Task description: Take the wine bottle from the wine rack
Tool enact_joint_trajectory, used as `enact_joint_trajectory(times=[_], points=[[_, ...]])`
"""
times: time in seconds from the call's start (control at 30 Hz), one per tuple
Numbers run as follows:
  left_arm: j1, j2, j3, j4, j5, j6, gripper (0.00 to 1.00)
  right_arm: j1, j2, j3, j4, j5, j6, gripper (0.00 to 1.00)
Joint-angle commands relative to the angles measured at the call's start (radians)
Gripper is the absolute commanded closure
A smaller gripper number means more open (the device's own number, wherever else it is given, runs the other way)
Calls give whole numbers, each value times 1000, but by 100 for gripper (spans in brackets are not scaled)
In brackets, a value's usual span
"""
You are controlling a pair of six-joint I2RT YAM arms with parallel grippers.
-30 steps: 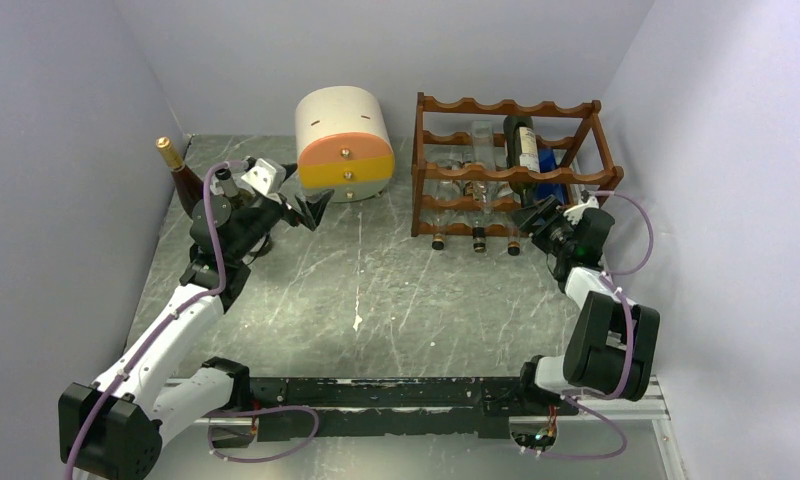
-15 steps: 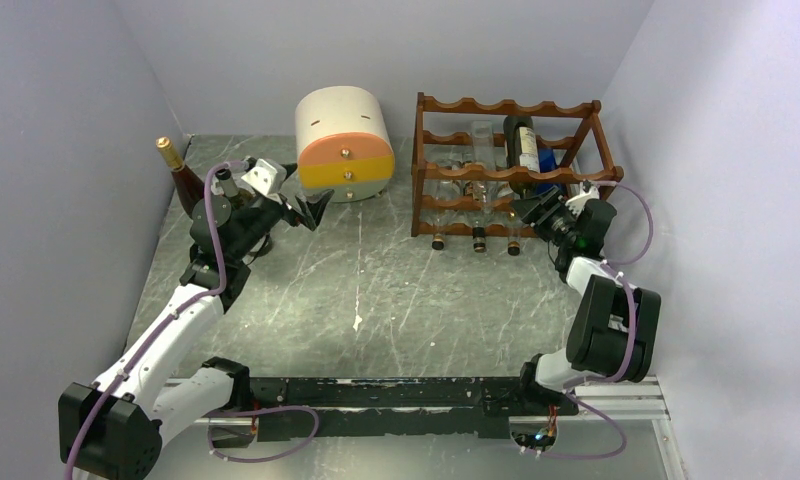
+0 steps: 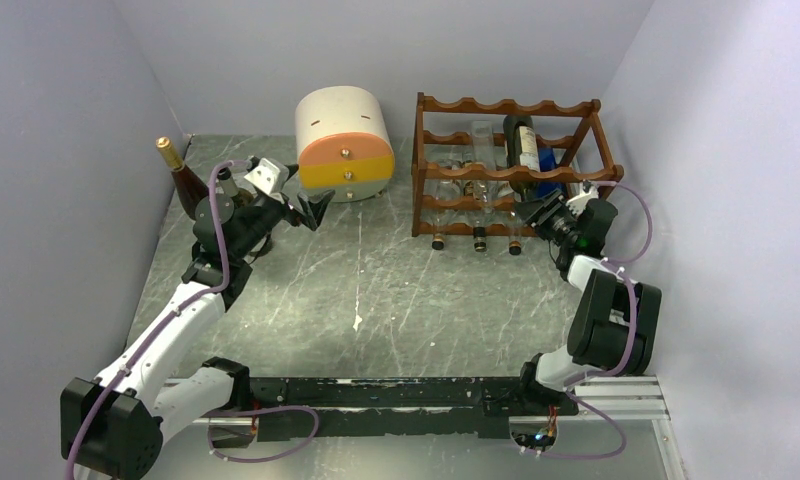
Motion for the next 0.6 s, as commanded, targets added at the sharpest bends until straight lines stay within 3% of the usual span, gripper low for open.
enact_joint_trajectory(times=[0.0, 0.57], points=[[-7, 3, 23, 11, 2, 12, 3, -3, 20, 39, 37, 16, -11, 53], [-7, -15, 19, 29, 26, -9, 3, -7, -10, -5, 32, 18, -22, 87]])
